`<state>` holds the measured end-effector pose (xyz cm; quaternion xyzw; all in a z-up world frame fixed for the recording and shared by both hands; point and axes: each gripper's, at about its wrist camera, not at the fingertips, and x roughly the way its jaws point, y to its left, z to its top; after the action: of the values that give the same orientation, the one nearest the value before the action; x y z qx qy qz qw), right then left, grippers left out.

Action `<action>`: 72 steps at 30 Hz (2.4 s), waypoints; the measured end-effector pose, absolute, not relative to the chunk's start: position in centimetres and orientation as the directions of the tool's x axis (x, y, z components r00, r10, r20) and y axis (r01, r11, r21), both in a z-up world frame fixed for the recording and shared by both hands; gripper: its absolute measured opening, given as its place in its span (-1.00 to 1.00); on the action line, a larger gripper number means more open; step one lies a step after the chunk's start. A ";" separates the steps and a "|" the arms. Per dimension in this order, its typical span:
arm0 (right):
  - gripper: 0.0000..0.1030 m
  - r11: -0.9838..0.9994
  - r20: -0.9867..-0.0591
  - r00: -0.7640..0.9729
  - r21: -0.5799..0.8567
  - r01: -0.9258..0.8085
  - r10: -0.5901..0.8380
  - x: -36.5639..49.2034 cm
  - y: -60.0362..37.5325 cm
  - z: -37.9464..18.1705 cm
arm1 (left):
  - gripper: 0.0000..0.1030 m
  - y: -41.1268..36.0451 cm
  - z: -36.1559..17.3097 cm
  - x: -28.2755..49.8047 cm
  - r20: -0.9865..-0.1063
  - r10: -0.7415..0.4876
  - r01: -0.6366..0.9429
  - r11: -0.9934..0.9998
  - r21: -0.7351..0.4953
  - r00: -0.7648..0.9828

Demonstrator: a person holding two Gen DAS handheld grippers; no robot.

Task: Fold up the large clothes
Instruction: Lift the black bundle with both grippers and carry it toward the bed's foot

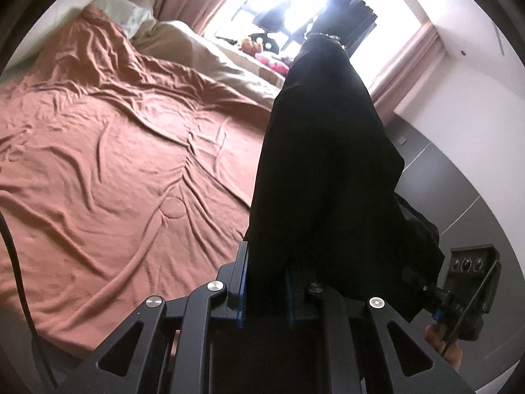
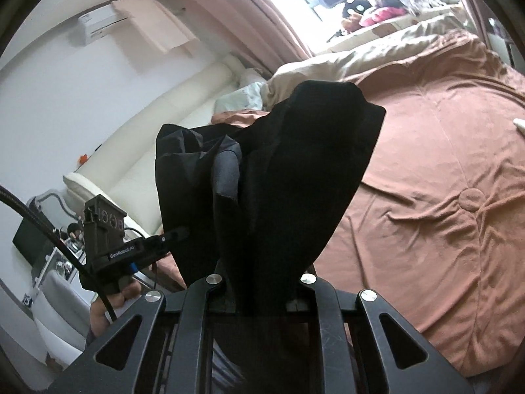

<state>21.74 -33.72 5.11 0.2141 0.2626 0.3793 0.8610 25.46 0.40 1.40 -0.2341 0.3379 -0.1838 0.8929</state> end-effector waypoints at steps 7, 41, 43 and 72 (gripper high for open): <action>-0.78 0.600 -0.258 0.561 0.532 -0.597 0.787 21.6 -30.9 7.8 | -0.66 3.9 5.3 23.3 -0.470 -0.465 0.184 0.830 -0.527 0.750; -0.78 0.310 -0.264 0.202 0.484 -0.818 0.943 35.7 2.7 10.6 | -0.67 37.7 9.3 19.0 -0.449 -0.090 -0.141 0.879 -0.455 0.889; -0.78 0.295 -0.268 0.181 0.485 -0.823 0.946 36.8 5.0 10.6 | -0.67 39.6 9.2 19.5 -0.460 -0.071 -0.166 0.876 -0.454 0.885; -0.78 0.137 -0.294 -0.109 0.701 -0.700 0.950 53.4 32.6 4.2 | -0.68 60.6 3.2 35.4 -0.736 0.144 -0.486 0.829 -0.275 0.661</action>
<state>53.38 32.57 4.21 0.1618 0.3859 0.6367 0.6477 35.42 60.61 3.22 -0.2311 0.3707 0.1787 0.8816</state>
